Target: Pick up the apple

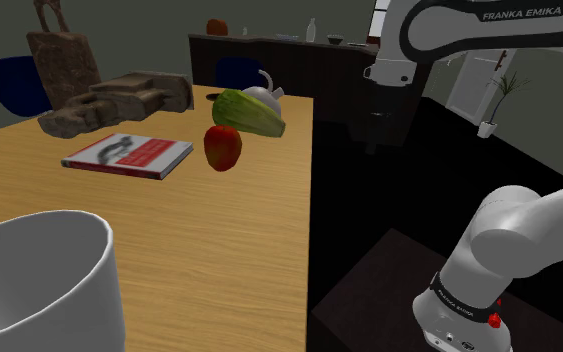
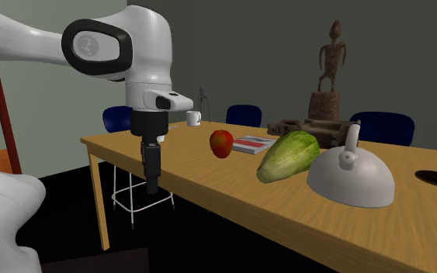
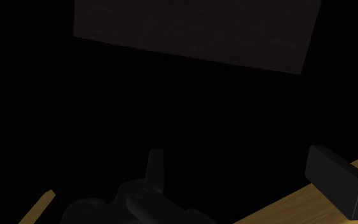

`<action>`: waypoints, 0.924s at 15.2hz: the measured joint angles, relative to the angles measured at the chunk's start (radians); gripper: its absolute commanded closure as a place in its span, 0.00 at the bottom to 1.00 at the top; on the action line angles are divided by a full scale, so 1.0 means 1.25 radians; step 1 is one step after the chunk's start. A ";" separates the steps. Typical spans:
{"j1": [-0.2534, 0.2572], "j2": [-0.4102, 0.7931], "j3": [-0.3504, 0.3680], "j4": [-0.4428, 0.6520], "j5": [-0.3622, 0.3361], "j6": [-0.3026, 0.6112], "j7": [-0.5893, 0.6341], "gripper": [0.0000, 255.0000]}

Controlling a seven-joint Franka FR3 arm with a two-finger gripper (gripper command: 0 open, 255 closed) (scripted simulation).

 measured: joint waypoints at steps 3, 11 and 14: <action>0.008 0.022 0.014 0.017 0.013 0.008 0.017 0.00; 0.050 0.184 0.100 0.179 0.074 0.024 0.122 0.00; 0.061 0.255 0.129 0.255 0.085 0.027 0.160 0.00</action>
